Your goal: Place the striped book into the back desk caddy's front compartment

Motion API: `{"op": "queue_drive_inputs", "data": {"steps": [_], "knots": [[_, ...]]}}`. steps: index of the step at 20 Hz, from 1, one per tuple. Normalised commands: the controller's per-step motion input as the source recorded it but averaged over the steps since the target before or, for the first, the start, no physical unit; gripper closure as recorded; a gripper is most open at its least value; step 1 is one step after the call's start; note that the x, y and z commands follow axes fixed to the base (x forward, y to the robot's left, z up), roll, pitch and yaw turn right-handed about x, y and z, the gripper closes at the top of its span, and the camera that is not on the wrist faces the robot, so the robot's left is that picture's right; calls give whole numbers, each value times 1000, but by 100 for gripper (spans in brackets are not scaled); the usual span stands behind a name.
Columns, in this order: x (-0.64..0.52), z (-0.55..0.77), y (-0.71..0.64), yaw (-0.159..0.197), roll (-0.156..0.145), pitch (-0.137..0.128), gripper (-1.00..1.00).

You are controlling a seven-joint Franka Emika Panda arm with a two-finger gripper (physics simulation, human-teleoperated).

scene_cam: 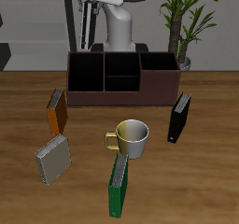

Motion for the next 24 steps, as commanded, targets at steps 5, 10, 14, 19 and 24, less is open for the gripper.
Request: {"op": "queue_drive_inputs", "data": {"steps": [5, 10, 14, 19, 24], "knots": [[-353, 26, 262, 11, 41, -1, 100], [-304, -22, 215, 51, 47, -6, 100], [-429, -199, 277, 142, 76, 6, 100], [-117, -233, 207, 225, 55, 10, 100], [-76, -210, 232, 312, 63, 18, 100]]}}
